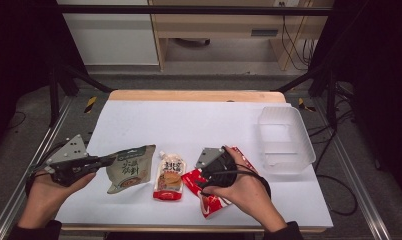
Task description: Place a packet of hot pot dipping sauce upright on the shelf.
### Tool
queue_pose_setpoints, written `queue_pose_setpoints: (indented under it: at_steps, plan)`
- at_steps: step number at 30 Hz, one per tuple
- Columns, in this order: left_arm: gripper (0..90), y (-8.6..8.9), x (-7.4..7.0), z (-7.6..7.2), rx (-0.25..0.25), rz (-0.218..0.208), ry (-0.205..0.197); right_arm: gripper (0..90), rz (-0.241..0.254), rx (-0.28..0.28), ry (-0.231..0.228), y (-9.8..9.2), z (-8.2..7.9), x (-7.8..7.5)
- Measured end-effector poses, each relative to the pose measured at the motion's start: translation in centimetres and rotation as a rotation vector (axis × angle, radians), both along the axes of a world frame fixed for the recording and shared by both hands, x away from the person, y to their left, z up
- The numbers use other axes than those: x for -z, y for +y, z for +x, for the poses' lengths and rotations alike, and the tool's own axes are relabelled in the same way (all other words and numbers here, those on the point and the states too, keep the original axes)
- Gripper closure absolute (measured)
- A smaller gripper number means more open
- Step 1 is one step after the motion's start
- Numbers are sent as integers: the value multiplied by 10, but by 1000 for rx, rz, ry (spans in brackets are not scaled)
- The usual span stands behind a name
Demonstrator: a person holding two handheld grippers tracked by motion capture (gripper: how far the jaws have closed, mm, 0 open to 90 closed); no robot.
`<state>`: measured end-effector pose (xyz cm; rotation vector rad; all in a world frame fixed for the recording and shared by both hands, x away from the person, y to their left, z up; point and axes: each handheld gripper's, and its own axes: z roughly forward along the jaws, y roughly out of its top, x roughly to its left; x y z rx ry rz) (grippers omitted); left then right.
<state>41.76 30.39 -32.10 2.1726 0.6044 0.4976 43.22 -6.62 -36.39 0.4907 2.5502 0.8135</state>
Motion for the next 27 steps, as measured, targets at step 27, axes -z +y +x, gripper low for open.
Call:
queue_pose_setpoints:
  at_steps: [27]
  plan:
    - [900, -89, -19, 10, 224, 50, -16, 345, -157, -202, 5, 30, 25, -61]
